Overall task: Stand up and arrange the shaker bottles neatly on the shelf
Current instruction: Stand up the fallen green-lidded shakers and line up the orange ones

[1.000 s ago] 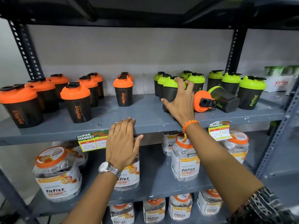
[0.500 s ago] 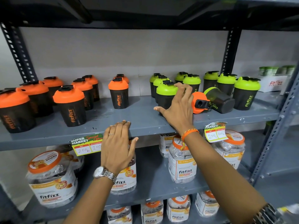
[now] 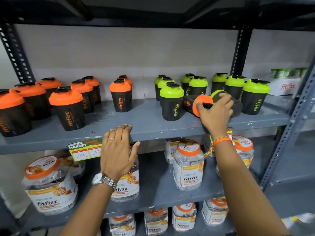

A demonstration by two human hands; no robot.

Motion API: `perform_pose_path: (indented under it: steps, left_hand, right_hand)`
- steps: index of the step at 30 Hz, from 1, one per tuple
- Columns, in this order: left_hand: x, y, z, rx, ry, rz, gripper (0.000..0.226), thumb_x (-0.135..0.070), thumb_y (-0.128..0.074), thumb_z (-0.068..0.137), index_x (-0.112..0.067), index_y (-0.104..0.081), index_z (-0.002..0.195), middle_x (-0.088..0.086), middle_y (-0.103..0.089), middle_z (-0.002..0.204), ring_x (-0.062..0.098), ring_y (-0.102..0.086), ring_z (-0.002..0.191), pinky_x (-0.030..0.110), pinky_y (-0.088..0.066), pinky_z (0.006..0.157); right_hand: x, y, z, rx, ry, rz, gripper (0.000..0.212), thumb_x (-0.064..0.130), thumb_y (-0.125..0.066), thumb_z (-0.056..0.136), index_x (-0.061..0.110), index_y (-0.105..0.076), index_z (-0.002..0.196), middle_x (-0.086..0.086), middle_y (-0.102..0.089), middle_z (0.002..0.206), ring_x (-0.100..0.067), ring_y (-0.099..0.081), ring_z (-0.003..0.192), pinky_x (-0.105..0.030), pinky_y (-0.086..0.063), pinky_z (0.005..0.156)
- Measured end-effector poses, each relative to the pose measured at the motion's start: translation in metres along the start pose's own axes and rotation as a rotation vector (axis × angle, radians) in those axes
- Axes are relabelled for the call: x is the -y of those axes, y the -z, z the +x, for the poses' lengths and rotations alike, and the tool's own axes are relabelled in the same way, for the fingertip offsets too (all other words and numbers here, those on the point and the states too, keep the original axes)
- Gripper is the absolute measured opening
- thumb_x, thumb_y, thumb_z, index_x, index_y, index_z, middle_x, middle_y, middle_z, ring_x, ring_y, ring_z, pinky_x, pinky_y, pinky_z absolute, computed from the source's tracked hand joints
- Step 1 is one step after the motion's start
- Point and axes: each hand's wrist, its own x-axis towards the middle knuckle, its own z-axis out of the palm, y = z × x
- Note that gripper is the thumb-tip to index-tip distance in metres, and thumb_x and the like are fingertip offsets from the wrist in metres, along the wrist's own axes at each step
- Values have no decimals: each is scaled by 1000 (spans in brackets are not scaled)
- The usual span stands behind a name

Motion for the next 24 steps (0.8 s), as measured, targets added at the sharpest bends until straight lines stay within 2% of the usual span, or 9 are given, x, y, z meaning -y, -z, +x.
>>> perform_pose_path:
  steps: [6, 13, 18, 21, 24]
  left_hand:
    - [-1, 2, 0, 8, 13, -2, 55, -52, -42, 97, -15, -52, 137, 7, -60, 138, 29, -55, 125, 46, -35, 113]
    - [1, 3, 0, 9, -5, -15, 54, -51, -43, 97, -16, -50, 139, 5, -58, 139, 27, -52, 128, 44, -32, 115]
    - [0, 3, -1, 15, 4, -15, 55, -51, -43, 97, -16, -50, 139, 5, -58, 139, 27, -52, 127, 44, -31, 114]
    - [-1, 3, 0, 30, 10, -13, 55, -51, -42, 97, -16, -50, 139, 6, -58, 140, 28, -53, 128, 45, -32, 115]
    - [-1, 4, -1, 40, 17, -13, 56, -52, -41, 97, -16, -50, 140, 6, -58, 140, 28, -53, 128, 45, -32, 115]
  right_hand:
    - [0, -7, 8, 119, -96, -42, 92, 57, -83, 71, 8, -38, 135, -20, -46, 140, -50, -48, 127, -52, -42, 102]
    - [-8, -11, 17, 186, -175, -84, 101, 61, -82, 69, 7, -36, 141, -24, -48, 144, -51, -45, 131, -53, -39, 106]
    - [-6, -12, 20, 168, -230, -119, 107, 75, -72, 68, 3, -41, 140, -25, -53, 142, -47, -40, 131, -51, -41, 100]
    - [-4, -13, 22, 170, -277, -155, 113, 84, -65, 67, -1, -48, 138, -24, -50, 143, -47, -40, 132, -53, -40, 104]
    - [-2, -12, 20, 186, -302, -145, 110, 85, -64, 64, 0, -59, 132, -23, -48, 142, -49, -43, 131, -55, -37, 108]
